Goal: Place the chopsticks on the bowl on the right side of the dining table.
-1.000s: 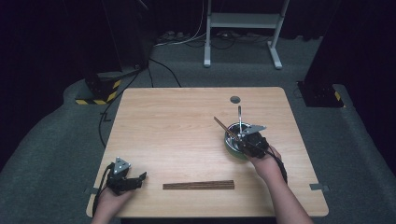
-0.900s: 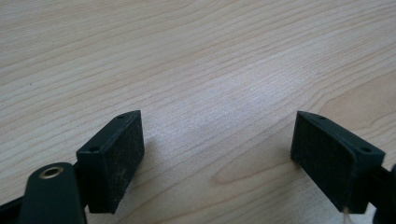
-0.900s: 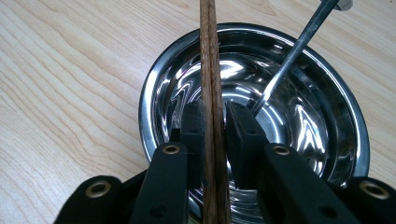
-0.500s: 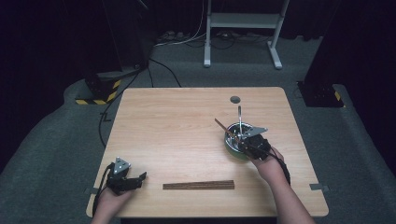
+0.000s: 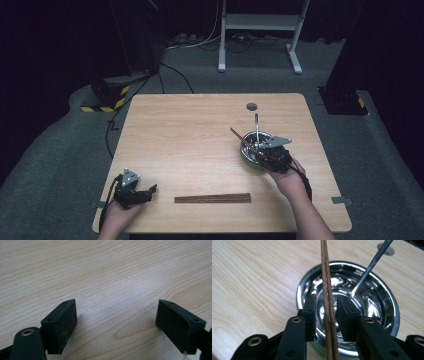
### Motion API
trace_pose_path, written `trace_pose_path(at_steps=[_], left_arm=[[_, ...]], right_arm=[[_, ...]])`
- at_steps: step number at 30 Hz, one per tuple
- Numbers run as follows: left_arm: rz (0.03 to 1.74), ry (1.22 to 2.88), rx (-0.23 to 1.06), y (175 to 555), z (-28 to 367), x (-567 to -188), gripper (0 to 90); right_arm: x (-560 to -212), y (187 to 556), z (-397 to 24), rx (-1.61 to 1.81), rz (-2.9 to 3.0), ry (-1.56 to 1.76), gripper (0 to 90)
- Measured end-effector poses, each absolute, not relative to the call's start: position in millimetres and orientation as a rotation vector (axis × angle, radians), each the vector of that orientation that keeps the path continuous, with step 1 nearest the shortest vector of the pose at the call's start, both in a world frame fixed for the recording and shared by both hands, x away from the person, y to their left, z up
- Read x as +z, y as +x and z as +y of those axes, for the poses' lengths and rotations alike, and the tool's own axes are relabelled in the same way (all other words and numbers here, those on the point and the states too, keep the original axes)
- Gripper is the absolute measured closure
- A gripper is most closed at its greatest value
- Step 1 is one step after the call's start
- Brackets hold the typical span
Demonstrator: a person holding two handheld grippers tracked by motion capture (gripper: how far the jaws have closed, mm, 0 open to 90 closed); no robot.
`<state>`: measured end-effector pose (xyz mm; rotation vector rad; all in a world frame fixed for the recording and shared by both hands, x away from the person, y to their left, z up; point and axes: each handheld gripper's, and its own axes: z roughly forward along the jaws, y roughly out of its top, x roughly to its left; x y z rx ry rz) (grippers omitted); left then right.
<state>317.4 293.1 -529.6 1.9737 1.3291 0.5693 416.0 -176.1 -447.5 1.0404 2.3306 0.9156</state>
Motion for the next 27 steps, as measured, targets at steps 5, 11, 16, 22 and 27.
trace_pose_path(at_steps=[5, 11, 16, 22, 27], left_arm=[[1.329, 1.974, 0.570, 317, 293, -530, 17.3], [1.333, 1.966, 0.571, 317, 293, -530, 17.5], [1.334, 1.965, 0.572, 317, 293, -530, 17.6], [1.338, 1.962, 0.575, 317, 293, -530, 17.8], [1.340, 1.961, 0.576, 317, 292, -530, 18.2]], right_arm=[[-447, 398, -179, 0.995, 2.278, 1.047, 74.6], [-466, 366, -185, 1.061, 2.212, 1.072, 86.0], [-477, 353, -188, 1.044, 2.155, 1.059, 86.2], [-492, 339, -196, 1.075, 2.112, 1.104, 86.2], [-495, 338, -199, 1.063, 2.087, 1.112, 86.2]])
